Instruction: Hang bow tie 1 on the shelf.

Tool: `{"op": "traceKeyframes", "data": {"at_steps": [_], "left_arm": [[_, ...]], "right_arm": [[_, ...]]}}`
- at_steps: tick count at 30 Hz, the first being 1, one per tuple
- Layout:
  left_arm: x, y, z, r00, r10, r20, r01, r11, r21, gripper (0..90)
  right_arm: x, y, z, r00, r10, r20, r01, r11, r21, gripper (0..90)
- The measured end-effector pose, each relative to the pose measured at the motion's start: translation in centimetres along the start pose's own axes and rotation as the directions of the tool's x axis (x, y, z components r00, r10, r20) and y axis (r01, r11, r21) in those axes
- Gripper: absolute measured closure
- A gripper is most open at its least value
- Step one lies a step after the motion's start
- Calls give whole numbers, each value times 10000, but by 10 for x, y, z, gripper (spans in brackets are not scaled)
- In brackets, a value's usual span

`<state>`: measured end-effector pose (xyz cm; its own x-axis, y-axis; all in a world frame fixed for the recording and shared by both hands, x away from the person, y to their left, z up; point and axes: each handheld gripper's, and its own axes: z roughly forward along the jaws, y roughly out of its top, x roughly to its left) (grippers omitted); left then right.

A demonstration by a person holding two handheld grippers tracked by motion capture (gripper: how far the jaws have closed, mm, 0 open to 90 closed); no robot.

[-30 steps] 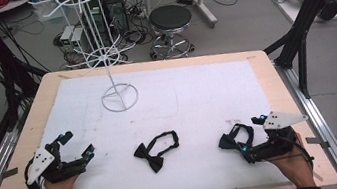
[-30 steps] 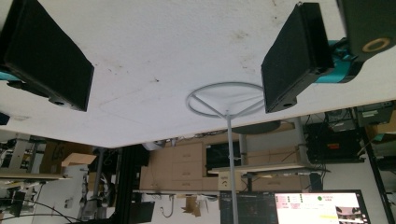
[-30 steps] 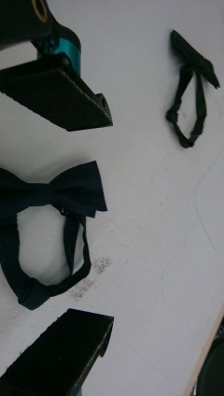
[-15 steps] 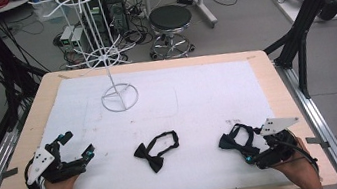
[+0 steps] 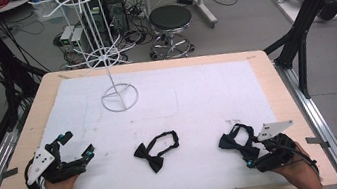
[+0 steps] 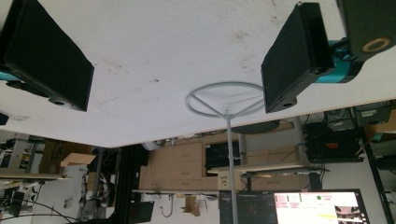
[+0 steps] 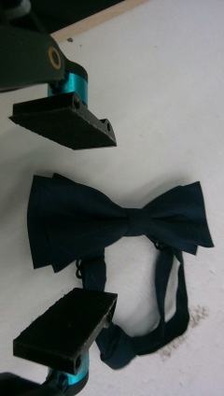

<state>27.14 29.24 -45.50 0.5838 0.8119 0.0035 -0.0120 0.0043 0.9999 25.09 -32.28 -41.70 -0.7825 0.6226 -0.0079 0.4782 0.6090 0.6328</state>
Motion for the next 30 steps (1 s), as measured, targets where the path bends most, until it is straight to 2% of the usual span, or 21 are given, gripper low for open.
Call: {"op": "traceKeyframes", "data": {"at_steps": [1,4,5,9,13,16,17,18,19,21,23,24,25,30], "left_arm": [[0,0,0,10000,4,15,-4,10000,4,98],[0,0,0,10000,9,17,-9,10000,1,98],[0,0,0,10000,8,18,-8,10000,-1,98],[0,0,0,10000,30,23,-30,10000,3,98],[0,0,0,10000,30,23,-30,10000,2,98],[0,0,0,10000,36,22,-36,10000,3,98],[0,0,0,10000,35,23,-35,10000,4,98],[0,0,0,10000,34,24,-34,10000,2,98],[0,0,0,10000,34,24,-34,10000,2,98],[0,0,0,10000,37,23,-37,10000,4,98],[0,0,0,10000,42,22,-42,10000,4,98],[0,0,0,10000,39,24,-39,10000,6,98],[0,0,0,10000,31,33,-31,10000,-4,98],[0,0,0,10000,27,32,-27,10000,-3,98]], "right_arm": [[0,-1,1,10000,-19,4,19,9999,111,235],[-1,-2,3,10000,67,-26,-67,9999,134,259],[-2,-3,4,9999,98,-134,-95,9998,185,305],[-3,-3,6,9995,83,-310,-72,9993,368,329],[-4,-3,6,9989,86,-460,-61,9985,543,418],[-4,-3,6,9989,26,-465,4,9979,651,450],[-4,-3,7,9987,-12,-516,50,9973,733,498],[-4,-3,7,9987,-12,-516,50,9973,733,498],[-4,-3,8,9986,-65,-530,110,9964,842,557],[-3,-3,9,9984,-101,-560,153,9955,932,587],[-2,-3,8,9976,-191,-660,247,9960,862,736],[-2,-3,8,9976,-191,-660,247,9960,862,736],[-2,-2,8,9976,-291,-626,345,9957,862,782],[-3,-1,8,9979,-299,-580,349,9955,882,798]]}}
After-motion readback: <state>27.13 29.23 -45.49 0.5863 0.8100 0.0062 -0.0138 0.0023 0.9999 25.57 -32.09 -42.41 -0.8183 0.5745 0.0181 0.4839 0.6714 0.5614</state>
